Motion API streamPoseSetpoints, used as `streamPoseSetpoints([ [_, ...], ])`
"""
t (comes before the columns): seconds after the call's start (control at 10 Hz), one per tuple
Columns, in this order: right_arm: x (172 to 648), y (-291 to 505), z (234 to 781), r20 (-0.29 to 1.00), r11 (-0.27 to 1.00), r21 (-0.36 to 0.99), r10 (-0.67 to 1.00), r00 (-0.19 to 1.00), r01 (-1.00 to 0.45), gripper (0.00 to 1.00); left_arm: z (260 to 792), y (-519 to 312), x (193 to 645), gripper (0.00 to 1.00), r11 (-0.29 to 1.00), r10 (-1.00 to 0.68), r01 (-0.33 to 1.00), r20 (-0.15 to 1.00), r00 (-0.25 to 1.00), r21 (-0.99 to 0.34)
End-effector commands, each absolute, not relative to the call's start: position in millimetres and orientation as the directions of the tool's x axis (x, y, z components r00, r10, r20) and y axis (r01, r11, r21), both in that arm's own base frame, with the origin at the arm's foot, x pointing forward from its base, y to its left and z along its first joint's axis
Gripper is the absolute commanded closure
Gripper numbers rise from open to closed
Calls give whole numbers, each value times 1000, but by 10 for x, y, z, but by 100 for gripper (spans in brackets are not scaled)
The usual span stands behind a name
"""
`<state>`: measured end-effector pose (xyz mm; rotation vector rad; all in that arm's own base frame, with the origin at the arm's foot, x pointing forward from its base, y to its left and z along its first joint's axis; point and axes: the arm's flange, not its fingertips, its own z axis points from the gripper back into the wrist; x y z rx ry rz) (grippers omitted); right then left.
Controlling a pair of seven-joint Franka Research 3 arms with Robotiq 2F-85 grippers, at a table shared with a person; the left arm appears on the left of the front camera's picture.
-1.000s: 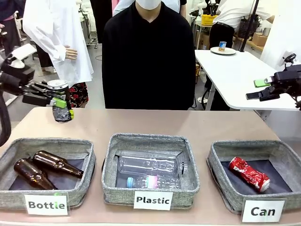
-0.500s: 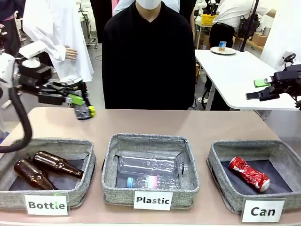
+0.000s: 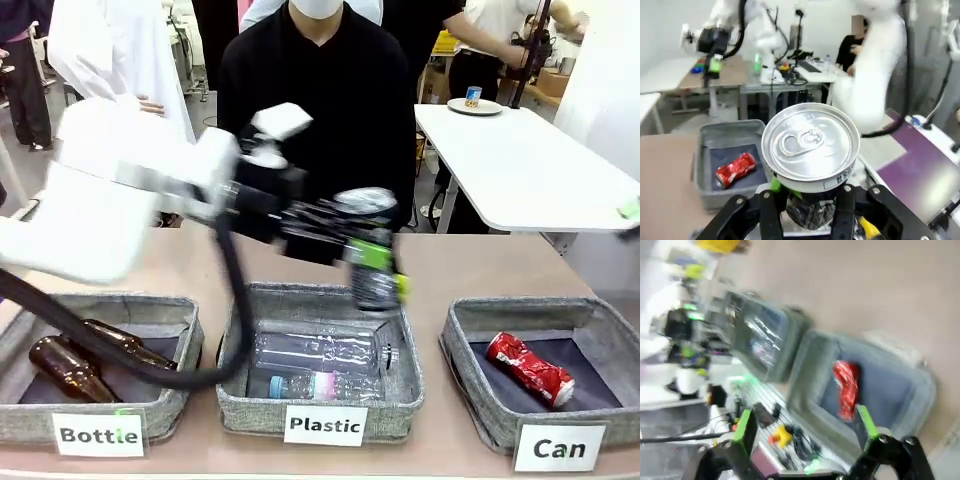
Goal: Sort the can waste into the basket.
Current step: Pick up the can waste from the table and place it in the right Fabric basket.
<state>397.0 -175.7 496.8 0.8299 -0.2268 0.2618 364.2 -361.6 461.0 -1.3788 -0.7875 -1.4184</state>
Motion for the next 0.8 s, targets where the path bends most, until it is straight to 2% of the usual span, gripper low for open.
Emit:
streamPoseSetpoints([
  [0.0,3462,-2169,4965,161,800,587,32,986,-121,0,4480,-4423,3808,59,-240,-262,950,955,137,-202],
  [0.1,3179,-2443,4911,173,809,587,-99,980,-22,0,4451,-4921,3717,59,-217,-311,971,950,29,-100],
  [0.2,2942,-2602,4812,190,799,601,-135,973,-6,0,4459,-5292,3694,59,-215,-363,975,931,-33,-49],
  [0.4,2546,-2832,4578,203,775,632,-149,968,-13,0,4469,-5905,3714,59,-138,-459,990,886,-58,-7],
  [0.5,2439,-2885,4464,206,757,653,-160,965,-14,0,4517,-6131,3806,59,-146,-522,989,847,-106,33],
  [0.6,2384,-2951,4374,224,766,643,-158,962,-24,0,4543,-6209,3945,59,-178,-619,984,777,-111,-2],
  [0.7,2469,-2921,4523,180,761,649,-176,968,17,0,4373,-5858,3566,59,-157,-442,987,890,-111,45],
])
